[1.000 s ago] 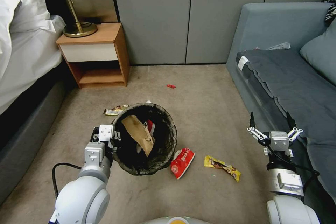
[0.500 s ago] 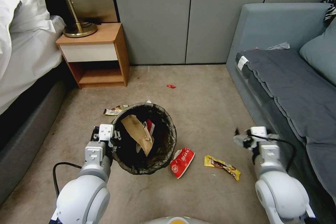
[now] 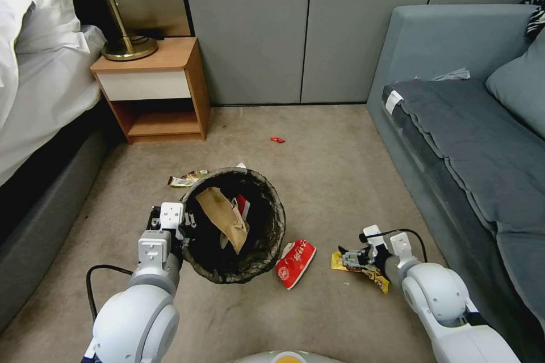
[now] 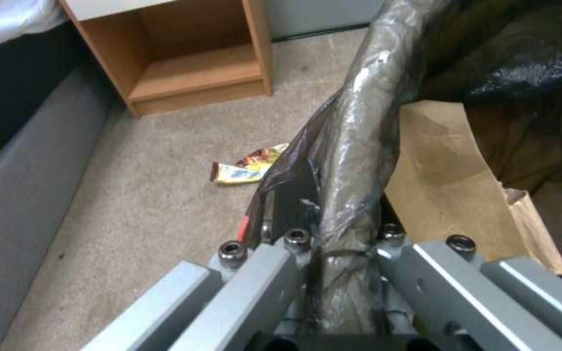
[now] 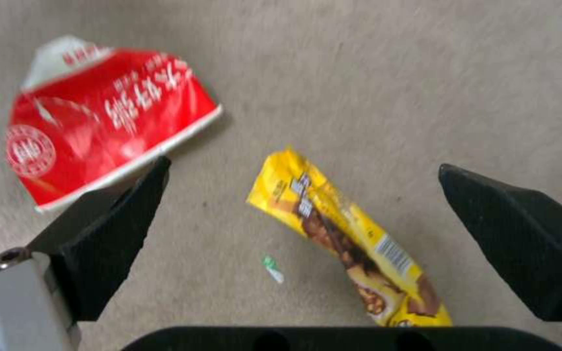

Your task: Pick up the trash bin, then pick up the garbage from the floor and place it into the trash bin.

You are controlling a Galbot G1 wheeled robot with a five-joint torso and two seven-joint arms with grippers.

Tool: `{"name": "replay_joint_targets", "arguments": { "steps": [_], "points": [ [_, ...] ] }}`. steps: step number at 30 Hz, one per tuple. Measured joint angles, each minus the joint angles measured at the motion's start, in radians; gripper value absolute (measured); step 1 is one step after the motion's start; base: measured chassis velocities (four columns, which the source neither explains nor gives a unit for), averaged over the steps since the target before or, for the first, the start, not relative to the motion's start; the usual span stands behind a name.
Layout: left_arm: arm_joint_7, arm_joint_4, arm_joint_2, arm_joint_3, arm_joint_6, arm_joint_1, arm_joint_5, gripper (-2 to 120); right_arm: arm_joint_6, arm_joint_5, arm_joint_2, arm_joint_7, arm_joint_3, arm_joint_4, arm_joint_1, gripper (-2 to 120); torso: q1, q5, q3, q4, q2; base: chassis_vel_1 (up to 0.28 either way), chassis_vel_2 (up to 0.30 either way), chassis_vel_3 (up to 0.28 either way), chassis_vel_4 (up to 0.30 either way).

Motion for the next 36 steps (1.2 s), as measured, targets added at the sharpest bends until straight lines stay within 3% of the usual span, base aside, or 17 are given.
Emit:
{"name": "replay_joint_targets", "arguments": {
  "steps": [11,18,24,36],
  "points": [
    [-0.001,0.001,0.003,-0.001,-0.001,0.005,0.002,0,0.005,-0.047,-0.019,-0.020,-0.031,-0.159,0.055,100,0.000,0.0000,0.000,0.0000,0.000,0.000,0.000,0.000,0.000],
    [-0.001,0.003,-0.002,0.003,-0.004,0.009,0.011,0,0.006,-0.086,-0.114,-0.063,-0.065,-0.249,0.090,100,0.000,0.0000,0.000,0.0000,0.000,0.000,0.000,0.000,0.000],
    [-0.001,0.008,-0.002,0.003,-0.007,0.011,0.013,0,0.006,-0.104,-0.152,-0.094,-0.091,-0.297,0.117,100,0.000,0.0000,0.000,0.0000,0.000,0.000,0.000,0.000,0.000],
    [-0.001,0.012,-0.004,0.001,-0.009,0.010,0.015,0,0.007,-0.126,-0.107,-0.104,-0.116,-0.384,0.193,100,0.000,0.0000,0.000,0.0001,0.000,0.000,0.000,0.000,0.000]
  ]
}}
